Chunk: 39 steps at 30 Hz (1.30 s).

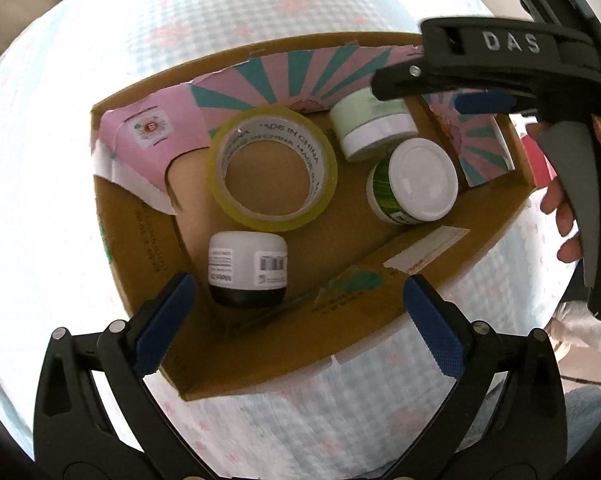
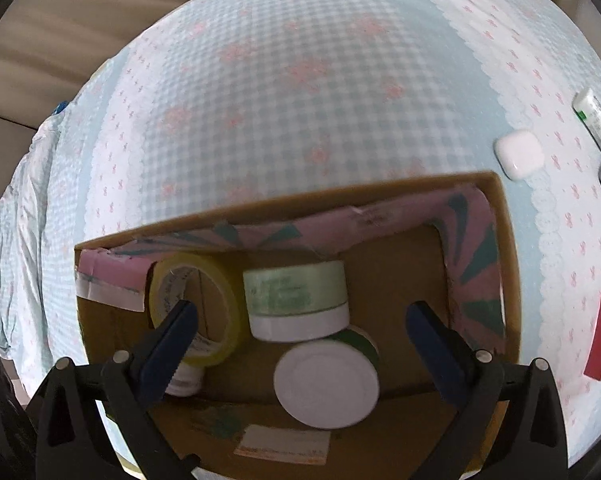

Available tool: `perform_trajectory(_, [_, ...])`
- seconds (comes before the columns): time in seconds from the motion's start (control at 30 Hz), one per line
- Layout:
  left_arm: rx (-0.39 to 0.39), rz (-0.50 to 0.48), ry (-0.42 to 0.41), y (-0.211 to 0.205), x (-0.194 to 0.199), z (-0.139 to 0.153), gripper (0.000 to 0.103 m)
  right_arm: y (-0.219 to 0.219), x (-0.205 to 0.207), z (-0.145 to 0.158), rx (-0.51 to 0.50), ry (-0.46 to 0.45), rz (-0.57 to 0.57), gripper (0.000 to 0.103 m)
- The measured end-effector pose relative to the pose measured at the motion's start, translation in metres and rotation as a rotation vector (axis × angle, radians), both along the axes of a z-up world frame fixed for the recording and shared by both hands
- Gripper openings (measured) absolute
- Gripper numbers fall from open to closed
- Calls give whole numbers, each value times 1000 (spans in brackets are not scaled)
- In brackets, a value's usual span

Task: Organize rigid objects
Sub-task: 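Lift both tools out of the box and move back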

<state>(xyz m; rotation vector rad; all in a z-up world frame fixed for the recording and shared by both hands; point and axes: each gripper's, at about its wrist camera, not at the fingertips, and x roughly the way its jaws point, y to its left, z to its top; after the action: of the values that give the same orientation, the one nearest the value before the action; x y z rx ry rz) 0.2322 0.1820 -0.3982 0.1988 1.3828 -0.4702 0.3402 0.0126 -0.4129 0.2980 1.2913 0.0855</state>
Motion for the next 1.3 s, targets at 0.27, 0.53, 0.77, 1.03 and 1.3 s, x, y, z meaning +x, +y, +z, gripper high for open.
perform_trajectory(0.27, [-7, 44, -65, 17, -12, 21, 103, -4, -18, 21, -7, -39, -6, 103])
perform_trajectory(0.53, [-21, 91, -156, 17, -33, 79, 103, -3, -49, 65, -22, -124, 11, 103])
perform_trajectory(0.77, [-57, 160, -218, 20, -72, 133, 103, -10, -101, 121, -70, -226, 21, 103])
perform_trajectory(1.03, [-92, 202, -302, 2, -104, 195, 103, -44, -169, 180, -138, -315, -44, 103])
perform_trajectory(1.3, [-185, 226, -403, -27, -123, 242, 103, -98, -219, 220, -251, -359, -125, 103])
